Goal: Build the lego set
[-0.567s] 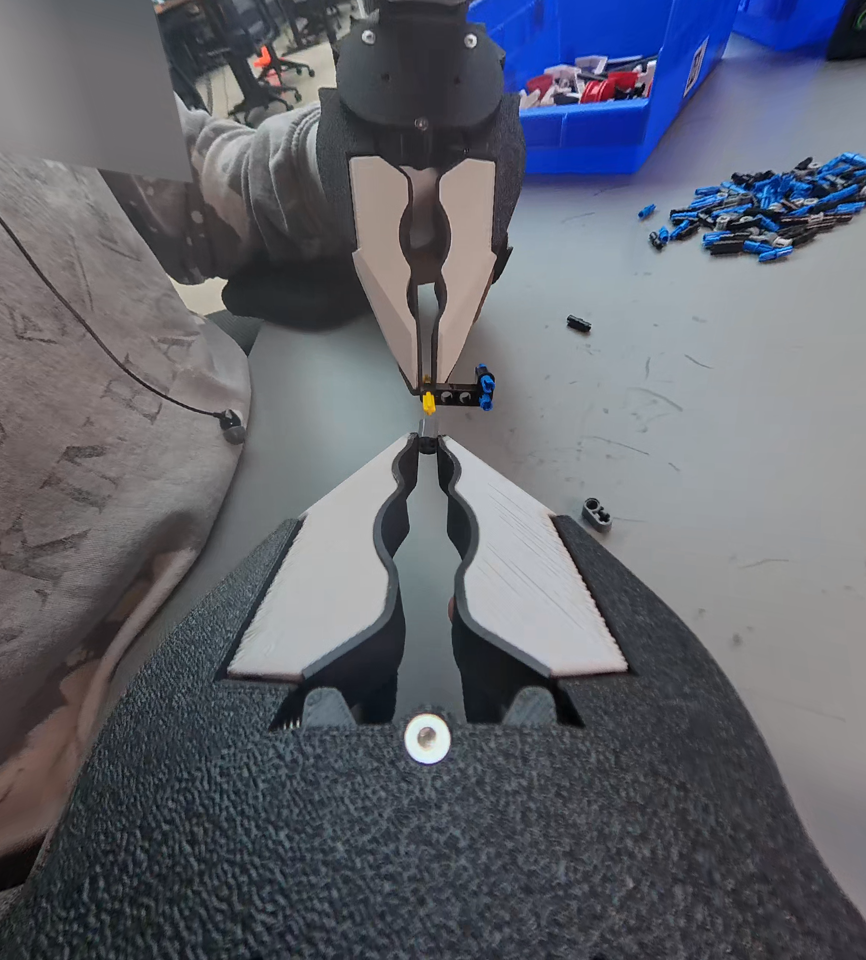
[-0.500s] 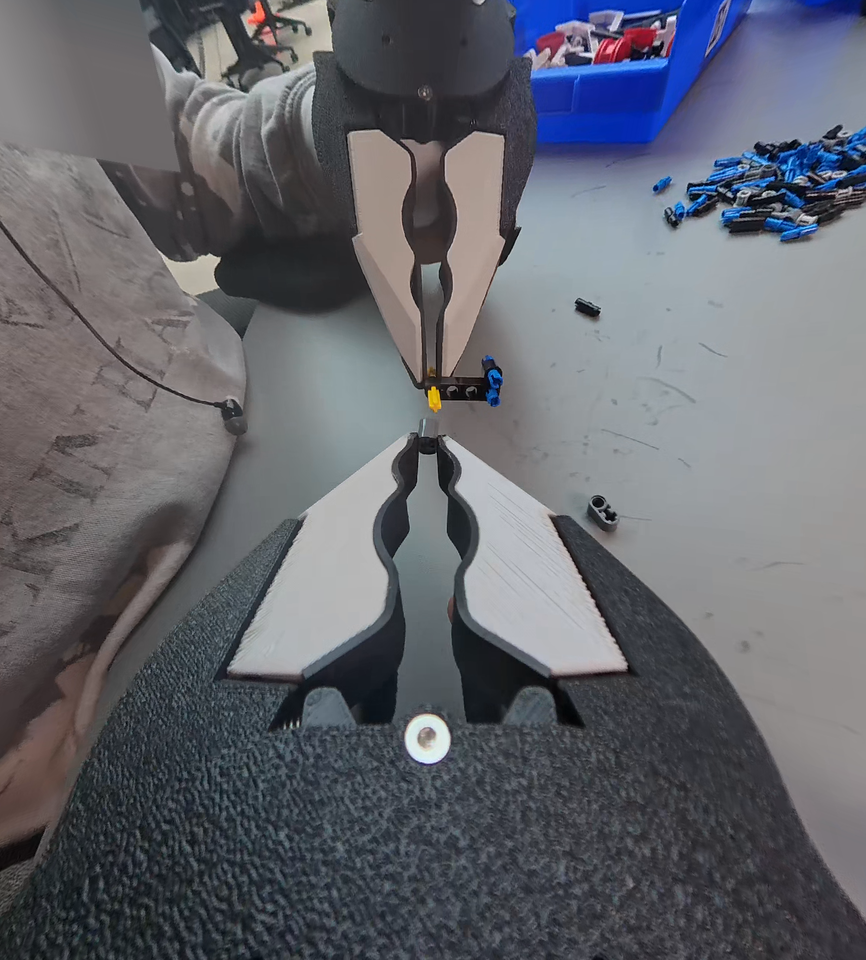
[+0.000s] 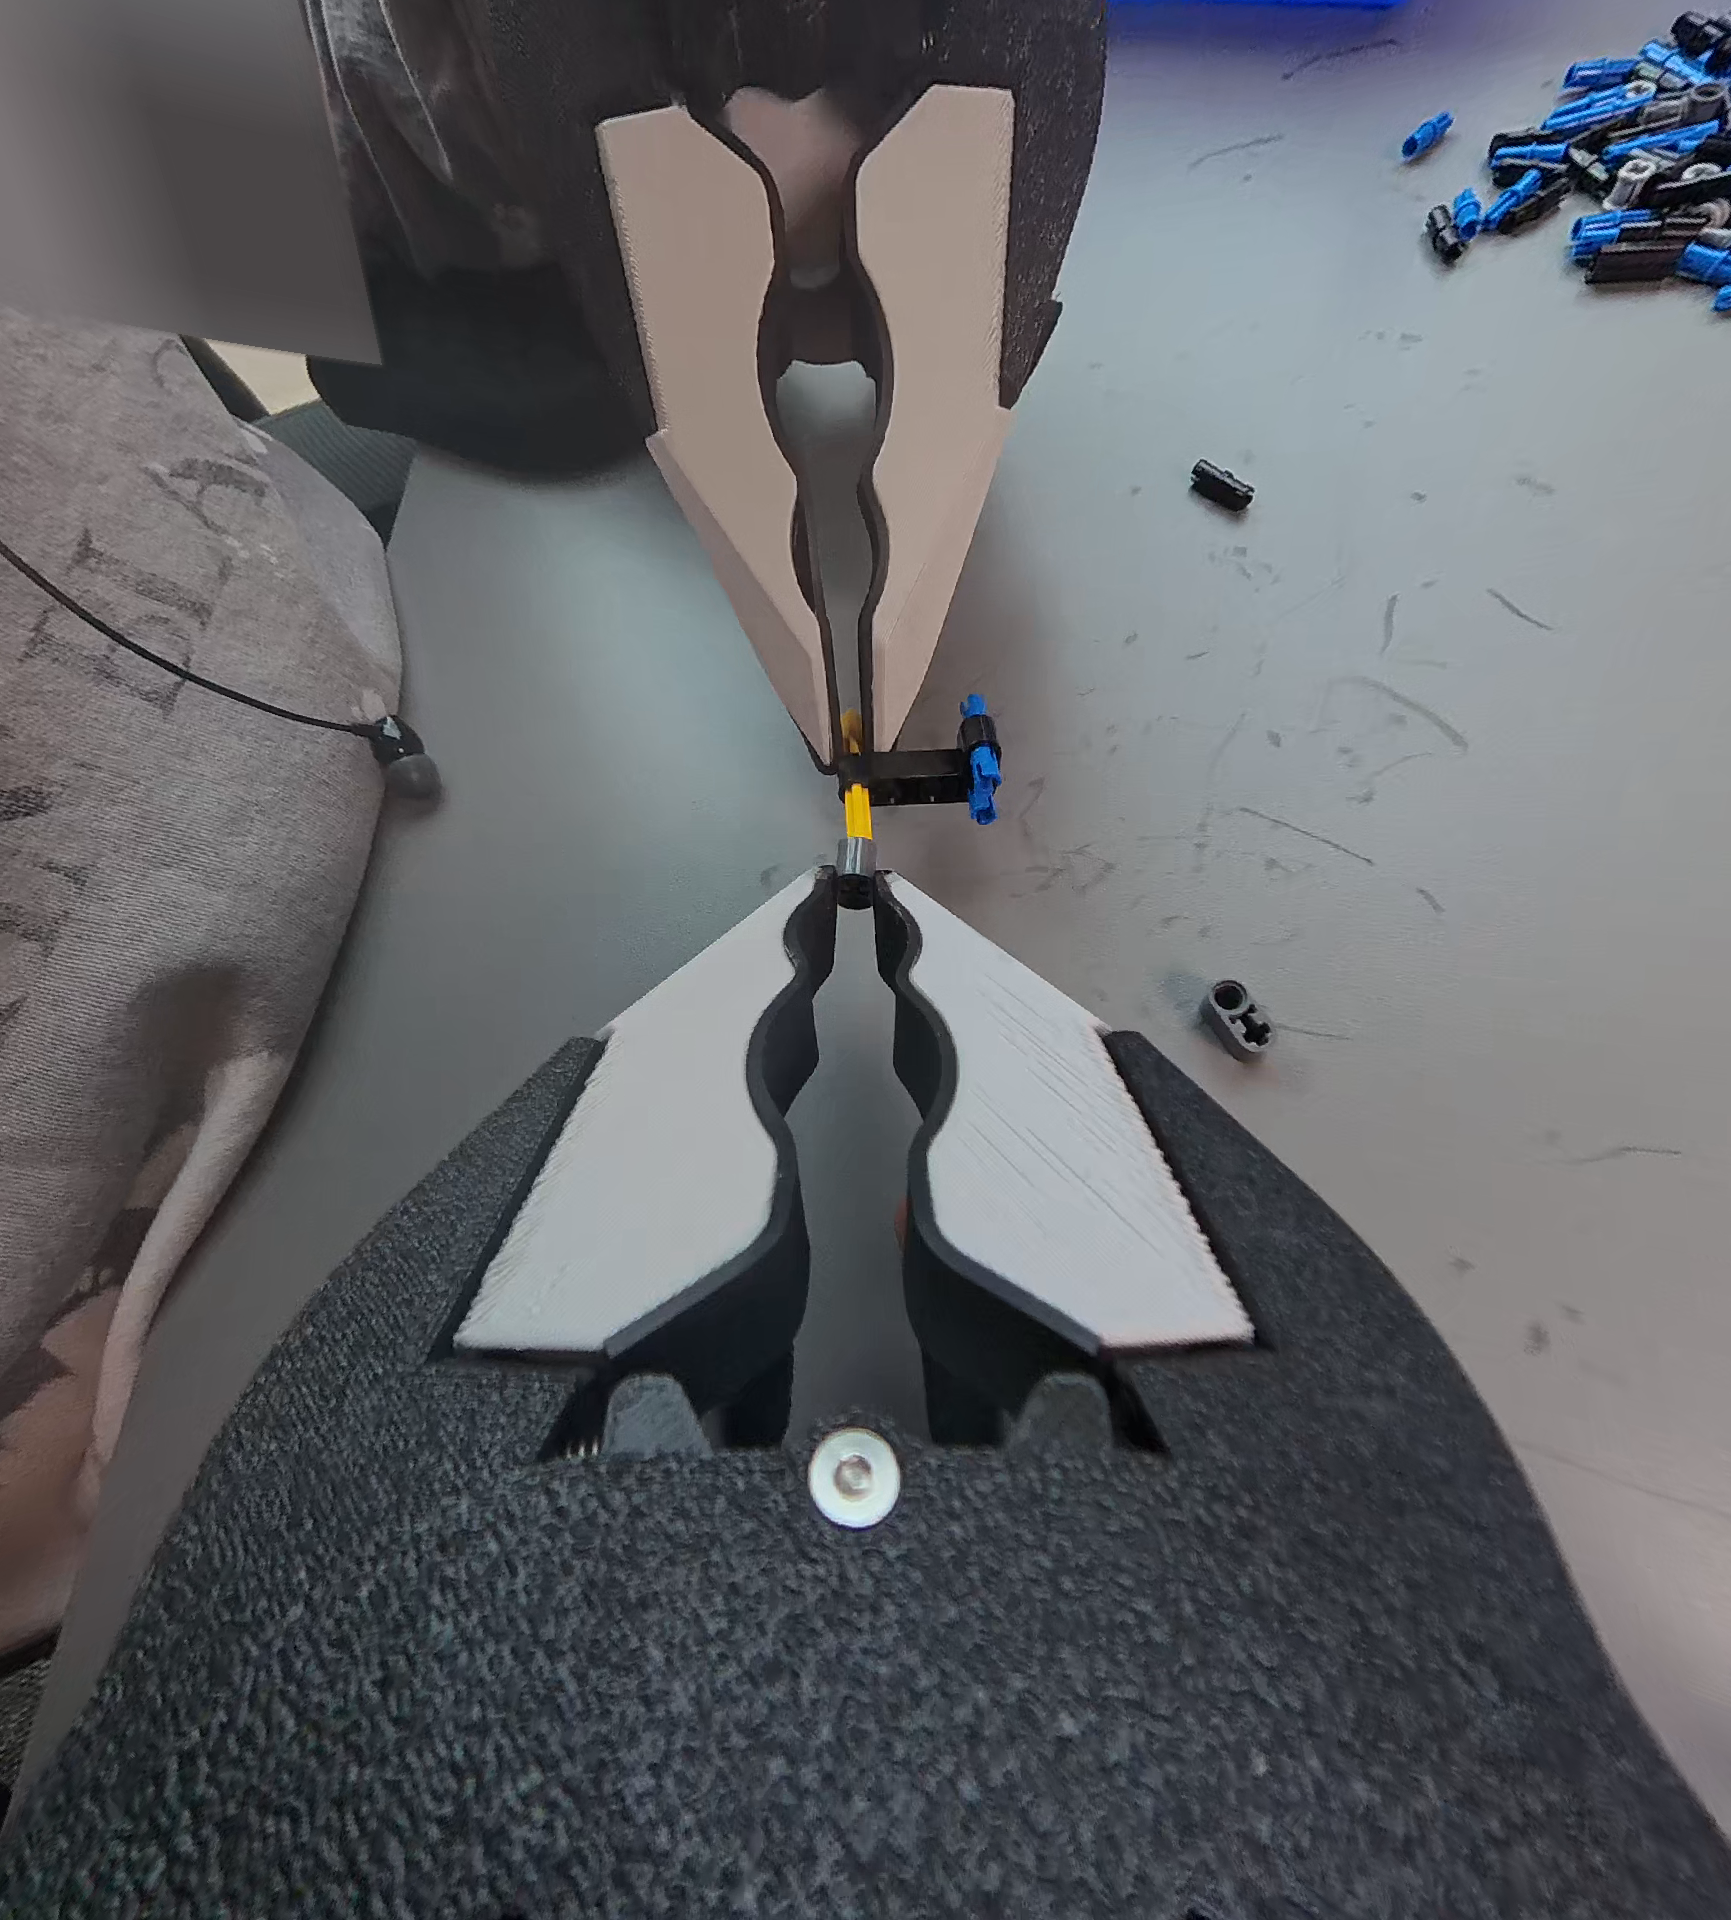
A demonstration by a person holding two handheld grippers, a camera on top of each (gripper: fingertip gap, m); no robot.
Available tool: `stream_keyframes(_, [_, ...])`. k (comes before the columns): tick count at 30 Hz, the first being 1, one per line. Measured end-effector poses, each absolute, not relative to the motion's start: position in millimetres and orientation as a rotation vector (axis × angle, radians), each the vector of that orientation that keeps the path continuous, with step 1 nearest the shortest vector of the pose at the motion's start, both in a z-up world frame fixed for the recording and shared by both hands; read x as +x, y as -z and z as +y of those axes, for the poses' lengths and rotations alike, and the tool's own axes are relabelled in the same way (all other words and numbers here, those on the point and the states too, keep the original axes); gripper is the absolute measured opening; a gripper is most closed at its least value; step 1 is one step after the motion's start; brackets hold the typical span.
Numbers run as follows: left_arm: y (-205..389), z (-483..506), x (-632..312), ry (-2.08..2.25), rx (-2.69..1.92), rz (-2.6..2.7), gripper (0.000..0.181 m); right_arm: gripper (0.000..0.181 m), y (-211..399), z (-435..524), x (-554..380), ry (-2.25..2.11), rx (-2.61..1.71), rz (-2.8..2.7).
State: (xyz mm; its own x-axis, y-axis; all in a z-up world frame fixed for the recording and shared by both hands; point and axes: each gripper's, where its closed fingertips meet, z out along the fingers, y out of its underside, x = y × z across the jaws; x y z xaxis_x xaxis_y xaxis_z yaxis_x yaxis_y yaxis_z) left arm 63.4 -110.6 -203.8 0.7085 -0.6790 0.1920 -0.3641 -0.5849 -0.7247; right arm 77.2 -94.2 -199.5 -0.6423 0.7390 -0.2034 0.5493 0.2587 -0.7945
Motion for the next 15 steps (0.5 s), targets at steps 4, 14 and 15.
stream_keyframes(4, [206,-112,65,0.606,-2.251,0.803,0.004,0.007,203,-96,79,-1.289,-1.190,-2.343])
stream_keyframes(14, [209,-119,70,0.643,-2.323,0.818,0.003,0.006,214,-104,84,-1.027,-1.072,-2.489])
stream_keyframes(15, [207,-119,69,0.642,-2.312,0.813,0.003,0.006,213,-103,83,-1.034,-1.072,-2.482])
